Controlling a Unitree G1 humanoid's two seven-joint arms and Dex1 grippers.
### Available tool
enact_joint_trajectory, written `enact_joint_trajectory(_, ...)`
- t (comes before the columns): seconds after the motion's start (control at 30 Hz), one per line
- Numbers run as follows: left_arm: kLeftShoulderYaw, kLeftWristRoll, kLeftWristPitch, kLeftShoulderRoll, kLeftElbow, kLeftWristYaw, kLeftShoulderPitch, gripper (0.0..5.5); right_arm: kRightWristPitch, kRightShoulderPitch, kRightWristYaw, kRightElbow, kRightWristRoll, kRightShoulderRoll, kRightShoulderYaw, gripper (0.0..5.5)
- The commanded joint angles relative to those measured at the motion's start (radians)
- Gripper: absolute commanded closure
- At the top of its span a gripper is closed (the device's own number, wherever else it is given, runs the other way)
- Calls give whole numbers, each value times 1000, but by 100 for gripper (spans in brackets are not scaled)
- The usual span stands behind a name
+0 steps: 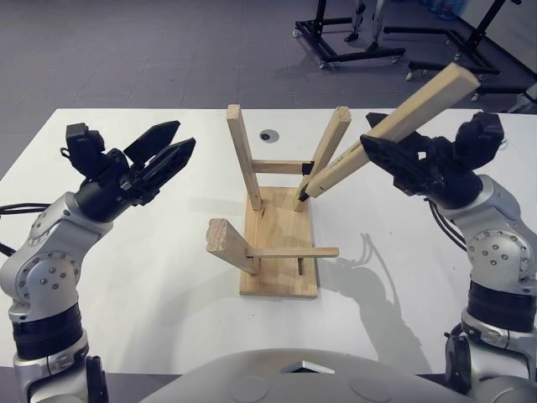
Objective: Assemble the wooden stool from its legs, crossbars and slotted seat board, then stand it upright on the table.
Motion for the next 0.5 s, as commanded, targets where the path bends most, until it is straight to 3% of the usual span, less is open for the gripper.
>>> enact_joint_trajectory(0.03, -1, 19, -16, 10, -17, 5, 37, 214, 59, 92, 172, 20, 48, -89, 10, 343)
enact_joint_trajectory(0.23, 21, 29, -51, -4, 60, 3, 61, 214, 20, 206, 383, 134, -26, -155, 44, 343)
enact_joint_trajectory(0.5, 24, 13, -17, 52, 187, -58, 23, 214, 28, 272, 322, 57, 16, -22, 98, 343)
